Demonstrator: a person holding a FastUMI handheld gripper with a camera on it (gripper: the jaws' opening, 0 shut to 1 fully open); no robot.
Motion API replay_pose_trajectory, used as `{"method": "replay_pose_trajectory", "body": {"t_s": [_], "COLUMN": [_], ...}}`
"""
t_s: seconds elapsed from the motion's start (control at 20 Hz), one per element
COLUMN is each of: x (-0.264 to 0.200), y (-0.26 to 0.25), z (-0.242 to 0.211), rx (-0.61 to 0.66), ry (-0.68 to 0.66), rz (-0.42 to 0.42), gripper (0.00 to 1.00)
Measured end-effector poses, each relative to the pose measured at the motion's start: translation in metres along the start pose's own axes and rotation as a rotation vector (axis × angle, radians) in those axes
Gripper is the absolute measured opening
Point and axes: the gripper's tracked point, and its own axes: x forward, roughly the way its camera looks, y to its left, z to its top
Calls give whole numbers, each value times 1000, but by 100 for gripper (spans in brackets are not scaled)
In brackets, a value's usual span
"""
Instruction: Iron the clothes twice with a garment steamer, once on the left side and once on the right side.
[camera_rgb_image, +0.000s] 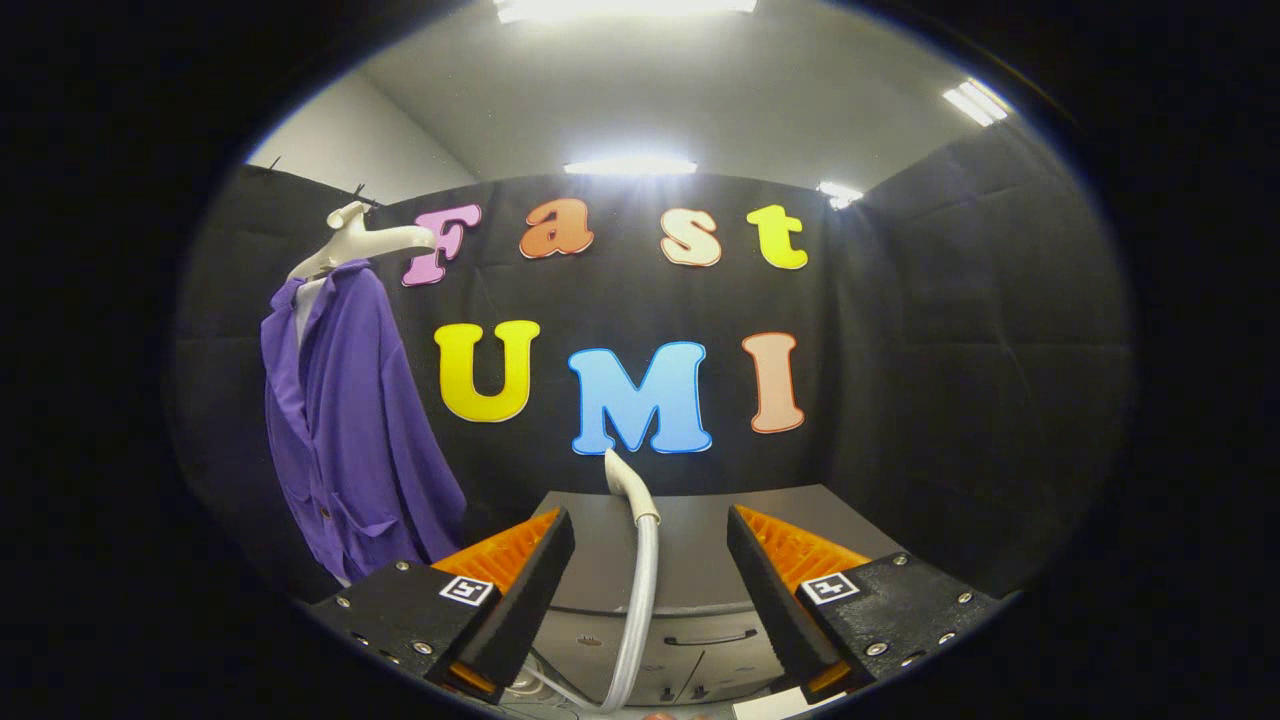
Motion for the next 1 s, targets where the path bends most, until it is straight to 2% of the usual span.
{"method": "replay_pose_trajectory", "body": {"t_s": [0.3,0.7,0.9,1.0], "x": [96,195,233,250], "y": [-15,5,4,0], "z": [-6,-48,-58,-70], "rx": [125,377,538,556], "ry": [83,322,394,446], "rz": [103,293,320,308], "gripper": [94,95,95,95]}}
